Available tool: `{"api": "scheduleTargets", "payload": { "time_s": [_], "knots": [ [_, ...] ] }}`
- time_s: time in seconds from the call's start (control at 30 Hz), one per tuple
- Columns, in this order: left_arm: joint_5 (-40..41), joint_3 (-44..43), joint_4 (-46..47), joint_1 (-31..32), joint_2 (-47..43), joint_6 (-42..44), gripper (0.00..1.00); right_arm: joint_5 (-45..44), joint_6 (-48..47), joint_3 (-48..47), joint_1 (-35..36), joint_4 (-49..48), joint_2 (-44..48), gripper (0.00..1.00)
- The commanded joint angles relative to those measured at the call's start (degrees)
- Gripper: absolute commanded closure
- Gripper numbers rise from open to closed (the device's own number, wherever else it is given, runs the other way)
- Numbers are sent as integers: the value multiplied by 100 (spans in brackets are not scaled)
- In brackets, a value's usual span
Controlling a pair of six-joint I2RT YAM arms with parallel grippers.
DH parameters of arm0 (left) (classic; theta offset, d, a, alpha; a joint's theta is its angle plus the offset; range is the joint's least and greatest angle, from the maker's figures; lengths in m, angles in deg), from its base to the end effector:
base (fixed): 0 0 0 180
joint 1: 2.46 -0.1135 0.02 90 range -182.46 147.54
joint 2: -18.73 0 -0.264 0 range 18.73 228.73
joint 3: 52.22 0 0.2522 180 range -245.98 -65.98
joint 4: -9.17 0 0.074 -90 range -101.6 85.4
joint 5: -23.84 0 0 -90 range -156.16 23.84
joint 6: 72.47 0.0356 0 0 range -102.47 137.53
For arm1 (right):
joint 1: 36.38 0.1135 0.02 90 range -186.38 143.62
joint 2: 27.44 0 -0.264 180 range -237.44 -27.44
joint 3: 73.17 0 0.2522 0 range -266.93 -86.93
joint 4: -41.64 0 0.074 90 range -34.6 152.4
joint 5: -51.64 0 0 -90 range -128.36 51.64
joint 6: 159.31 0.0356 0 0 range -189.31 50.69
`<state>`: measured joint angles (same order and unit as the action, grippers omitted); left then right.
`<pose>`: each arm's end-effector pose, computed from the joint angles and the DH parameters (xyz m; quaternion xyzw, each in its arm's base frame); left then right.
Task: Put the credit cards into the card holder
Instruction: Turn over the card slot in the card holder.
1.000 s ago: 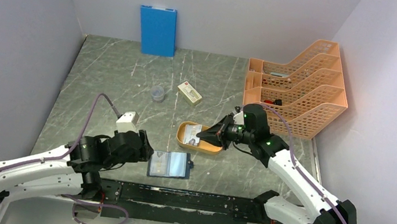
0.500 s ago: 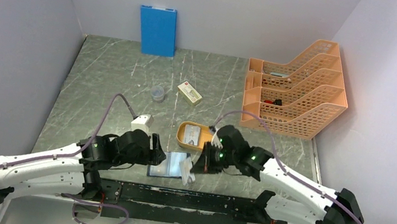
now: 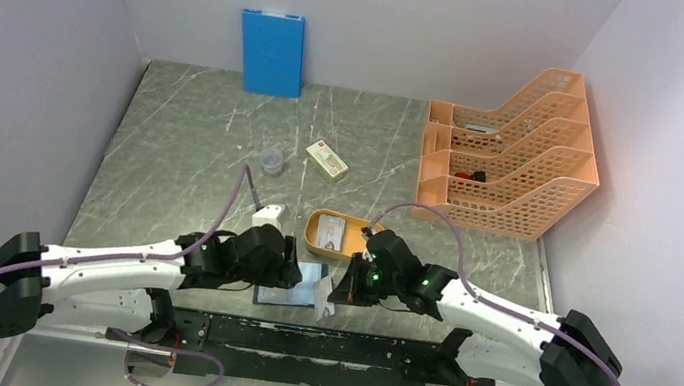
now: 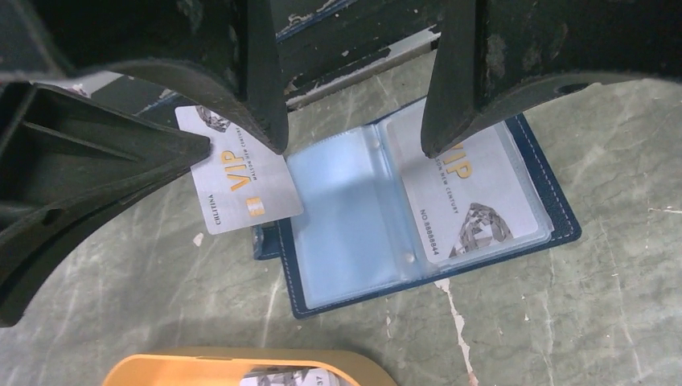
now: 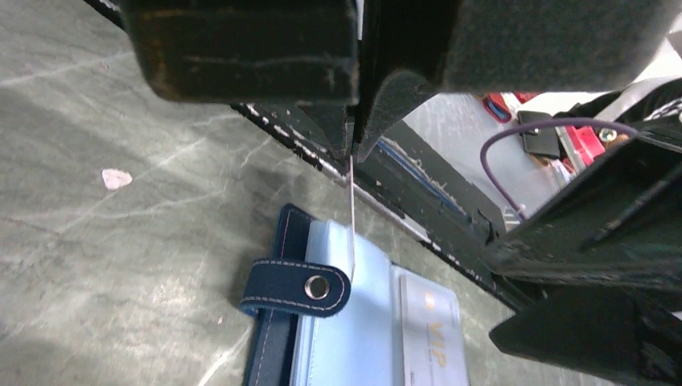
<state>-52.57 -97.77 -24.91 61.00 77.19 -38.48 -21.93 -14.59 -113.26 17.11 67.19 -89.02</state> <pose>0.0977 -0.1768 0.2027 0.0167 0.9247 -0.2589 0.2785 0.1125 0.1689 0.1741 -0.0424 0.9215 0.3715 0.1048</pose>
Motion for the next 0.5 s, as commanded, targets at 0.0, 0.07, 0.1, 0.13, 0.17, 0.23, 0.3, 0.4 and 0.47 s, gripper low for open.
{"api": "scheduleTargets", "payload": {
  "time_s": [0.0,0.07,0.1,0.13,0.17,0.23,0.3,0.4,0.47],
  "knots": [
    [-63,-82,372,27,412,33,34,-290,126,58,38,-454,-309,100],
    [-58,-143,415,30,637,61,34,-261,124,62,38,-515,-428,100],
    [-62,-169,441,26,739,75,34,-248,120,66,38,-550,-469,100],
    [-70,-205,478,26,844,85,35,-255,118,62,36,-564,-517,100],
    [-77,-231,517,28,936,96,35,-254,103,51,37,-576,-554,100],
    [-93,-284,583,27,1136,122,36,-275,68,13,44,-569,-631,100],
    [-83,-357,573,35,1359,141,37,-244,44,-11,46,-606,-697,100],
    [-39,-491,503,39,1626,177,39,-210,30,-13,46,-651,-772,100],
    [-9,-556,445,39,1765,186,40,-185,30,8,55,-677,-793,100]
  ]
}}
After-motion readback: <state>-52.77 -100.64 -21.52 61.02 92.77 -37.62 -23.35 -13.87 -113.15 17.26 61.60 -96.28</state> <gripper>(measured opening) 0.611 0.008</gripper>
